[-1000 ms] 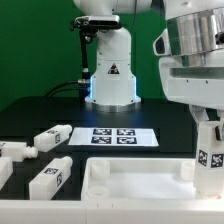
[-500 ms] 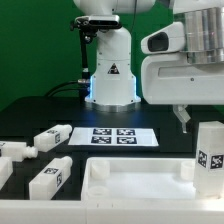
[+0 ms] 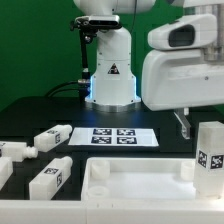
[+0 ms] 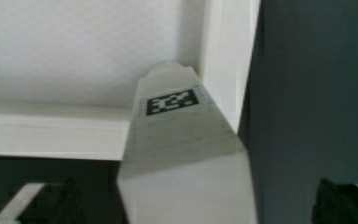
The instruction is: Assemble desk
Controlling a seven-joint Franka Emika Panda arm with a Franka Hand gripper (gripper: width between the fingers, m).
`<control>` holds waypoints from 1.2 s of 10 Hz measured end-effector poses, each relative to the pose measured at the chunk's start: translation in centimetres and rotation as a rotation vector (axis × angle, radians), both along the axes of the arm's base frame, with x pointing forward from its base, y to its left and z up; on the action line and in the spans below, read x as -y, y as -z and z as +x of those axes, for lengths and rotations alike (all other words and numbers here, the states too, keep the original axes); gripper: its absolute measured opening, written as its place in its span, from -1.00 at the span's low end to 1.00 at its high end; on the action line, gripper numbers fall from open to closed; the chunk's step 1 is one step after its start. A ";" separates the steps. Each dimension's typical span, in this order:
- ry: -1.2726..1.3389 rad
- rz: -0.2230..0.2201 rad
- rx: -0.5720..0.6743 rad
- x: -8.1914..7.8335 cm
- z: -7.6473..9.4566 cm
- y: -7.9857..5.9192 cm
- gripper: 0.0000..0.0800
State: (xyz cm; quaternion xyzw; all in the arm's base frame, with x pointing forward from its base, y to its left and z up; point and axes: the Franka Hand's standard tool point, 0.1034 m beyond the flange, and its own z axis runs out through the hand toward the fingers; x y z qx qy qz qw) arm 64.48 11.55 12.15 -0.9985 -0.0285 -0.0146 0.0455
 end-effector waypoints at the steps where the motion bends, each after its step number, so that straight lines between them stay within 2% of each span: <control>1: -0.002 -0.001 0.000 0.0 0.0 0.1 0.62; 2: 0.033 0.001 -0.004 0.0 0.0 0.1 0.28; 3: 0.096 0.003 -0.010 0.0 0.0 0.1 -0.18; 4: 0.183 0.003 -0.016 0.2 0.0 0.0 -0.28; 7: 0.616 0.025 -0.021 0.5 -0.2 0.0 -0.28; 8: 0.798 0.067 -0.001 0.9 -0.5 0.2 -0.28; 11: 1.019 0.095 -0.039 0.9 -0.8 0.1 -0.28; 12: 1.221 0.133 -0.070 0.8 -0.9 0.1 -0.28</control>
Offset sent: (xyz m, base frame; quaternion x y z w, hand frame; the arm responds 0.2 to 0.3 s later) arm 0.0000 0.0000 0.0000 0.0000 0.0000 0.1938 0.9810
